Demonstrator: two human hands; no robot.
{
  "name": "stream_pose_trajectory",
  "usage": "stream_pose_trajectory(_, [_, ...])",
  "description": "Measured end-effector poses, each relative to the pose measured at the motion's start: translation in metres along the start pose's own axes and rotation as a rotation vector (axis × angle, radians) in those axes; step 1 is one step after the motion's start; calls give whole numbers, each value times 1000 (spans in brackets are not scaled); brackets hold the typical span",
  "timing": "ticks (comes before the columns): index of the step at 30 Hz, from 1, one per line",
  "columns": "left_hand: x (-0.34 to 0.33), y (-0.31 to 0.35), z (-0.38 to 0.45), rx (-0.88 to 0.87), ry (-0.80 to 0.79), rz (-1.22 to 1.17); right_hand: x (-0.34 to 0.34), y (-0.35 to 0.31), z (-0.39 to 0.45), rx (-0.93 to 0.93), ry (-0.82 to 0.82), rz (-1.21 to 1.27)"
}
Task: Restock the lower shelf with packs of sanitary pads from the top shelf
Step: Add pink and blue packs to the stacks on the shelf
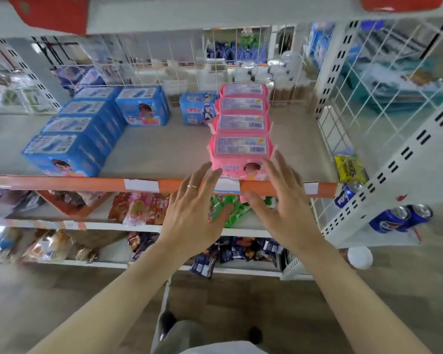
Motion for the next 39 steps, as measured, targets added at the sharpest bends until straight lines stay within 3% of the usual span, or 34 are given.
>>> stream_pose_trajectory(7, [59,-7,-8,-139,155,-69,25,-56,-7,55,14,0])
stream_pose_trajectory(17, [220,-64,-43,-206,494,-39,0,-231,5,466,195,-50])
stream_pose_trajectory(22, [250,-102,-60,-188,534,-21,-30,-285,10,549,234,-89])
stream_pose_trajectory(31, [299,-149,-68,-255,575,102,-46,-337,24,516,354,-100])
stream_pose_trajectory(39, [316,-107,-24,-519,598,9,5,-333,32,436,561,-210])
Point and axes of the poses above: each hand's wrist, its own z-axis towards the middle knuckle, its own x-axis out of the back of the hand, y = z × x, the point moved 2 cm from there along z, towards the middle knuckle, and after that the axes turned 13 degrees about -x, right-handed, at the moved point
